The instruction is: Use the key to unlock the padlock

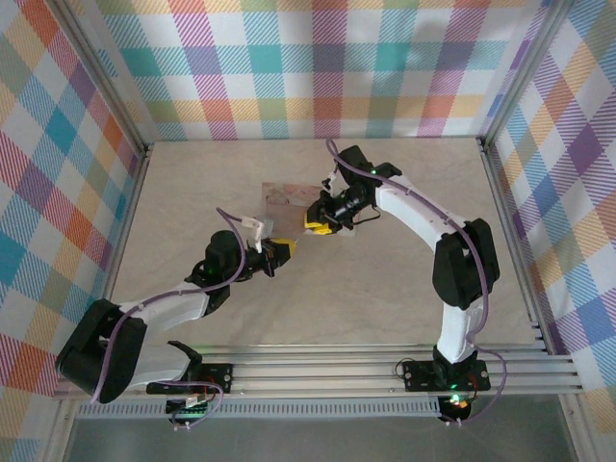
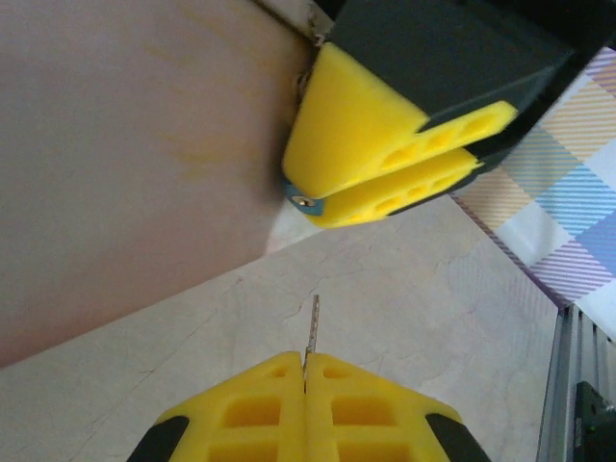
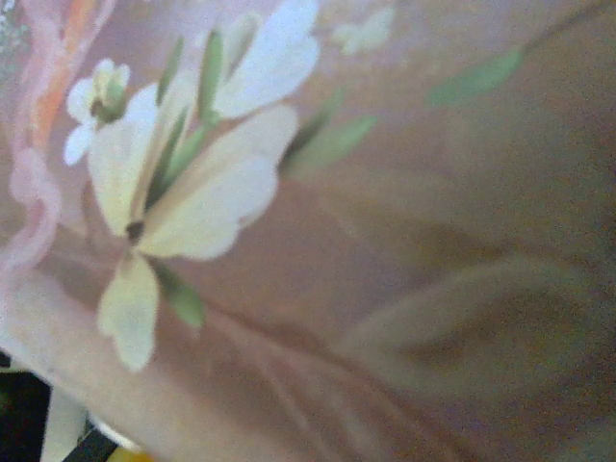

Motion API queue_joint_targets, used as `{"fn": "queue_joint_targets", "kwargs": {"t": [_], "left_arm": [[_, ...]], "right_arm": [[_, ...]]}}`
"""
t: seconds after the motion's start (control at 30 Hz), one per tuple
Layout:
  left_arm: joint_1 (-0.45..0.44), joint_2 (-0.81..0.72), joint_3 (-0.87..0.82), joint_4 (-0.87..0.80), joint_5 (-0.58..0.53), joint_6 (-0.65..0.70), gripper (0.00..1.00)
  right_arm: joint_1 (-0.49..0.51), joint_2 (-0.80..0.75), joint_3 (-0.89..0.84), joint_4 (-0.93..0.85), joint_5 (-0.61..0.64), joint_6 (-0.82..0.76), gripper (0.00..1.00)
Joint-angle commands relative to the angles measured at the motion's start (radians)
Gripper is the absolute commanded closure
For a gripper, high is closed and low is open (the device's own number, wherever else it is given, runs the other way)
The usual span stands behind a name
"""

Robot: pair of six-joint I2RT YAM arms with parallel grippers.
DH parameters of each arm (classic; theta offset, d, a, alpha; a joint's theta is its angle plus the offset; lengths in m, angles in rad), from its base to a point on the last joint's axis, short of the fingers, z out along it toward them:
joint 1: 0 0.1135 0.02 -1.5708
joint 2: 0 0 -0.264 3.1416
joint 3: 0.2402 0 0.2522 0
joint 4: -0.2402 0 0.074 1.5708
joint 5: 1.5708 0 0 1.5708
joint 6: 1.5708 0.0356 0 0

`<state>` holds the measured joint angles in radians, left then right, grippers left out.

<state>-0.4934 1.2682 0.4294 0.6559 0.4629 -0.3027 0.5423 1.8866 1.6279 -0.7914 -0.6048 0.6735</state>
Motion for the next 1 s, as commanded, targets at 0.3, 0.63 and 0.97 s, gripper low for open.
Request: {"fn": "queue_joint_targets", "kwargs": {"t": [0.3,0.63,0.97], "left_arm": [[0.014,0.120,0.060,0.205,0.034,-0.133,1.00],[0.019,0.156,0.100,0.230,0.059,-0.157,1.00],[0.018,0.197,0.125,0.252,0.080,-0.184,1.00]], "right_arm": [[-0.008,0.004,0.075,0.004,-0.087,-0.035,1.00],[-0.012,0.013,0.081,-0.001,-0.101,-0.041,1.00],[-0.018,0.025,0.104,-0.015,-0.121,-0.045,1.00]]}}
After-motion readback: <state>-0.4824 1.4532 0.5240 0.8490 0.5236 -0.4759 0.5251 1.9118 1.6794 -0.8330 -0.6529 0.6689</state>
